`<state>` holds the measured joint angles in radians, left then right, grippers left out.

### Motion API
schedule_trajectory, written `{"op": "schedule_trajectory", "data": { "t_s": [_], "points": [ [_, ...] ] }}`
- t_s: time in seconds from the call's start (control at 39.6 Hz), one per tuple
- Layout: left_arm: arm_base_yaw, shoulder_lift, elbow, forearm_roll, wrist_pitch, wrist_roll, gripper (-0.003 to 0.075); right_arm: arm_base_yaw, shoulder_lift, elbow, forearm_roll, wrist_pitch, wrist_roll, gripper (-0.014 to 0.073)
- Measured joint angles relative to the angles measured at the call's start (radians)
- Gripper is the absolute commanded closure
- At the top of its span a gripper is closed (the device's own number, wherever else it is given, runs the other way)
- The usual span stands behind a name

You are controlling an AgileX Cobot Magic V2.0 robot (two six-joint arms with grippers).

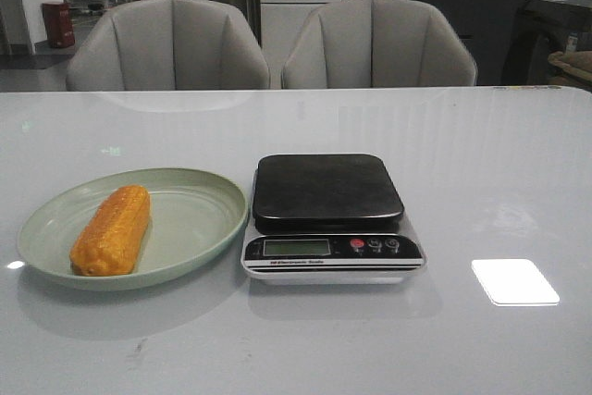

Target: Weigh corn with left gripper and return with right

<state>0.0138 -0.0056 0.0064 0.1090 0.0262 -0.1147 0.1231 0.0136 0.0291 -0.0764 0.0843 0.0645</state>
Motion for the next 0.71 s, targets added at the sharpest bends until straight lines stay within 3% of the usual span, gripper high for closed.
{"op": "schedule_trajectory", "data": {
  "t_s": [0.71],
  "points": [
    [0.0,0.0,0.0,0.0,-0.002,0.0,0.0607,0.0,-0.023,0.0,0.026,-0.004,0.039,0.041]
  ]
}}
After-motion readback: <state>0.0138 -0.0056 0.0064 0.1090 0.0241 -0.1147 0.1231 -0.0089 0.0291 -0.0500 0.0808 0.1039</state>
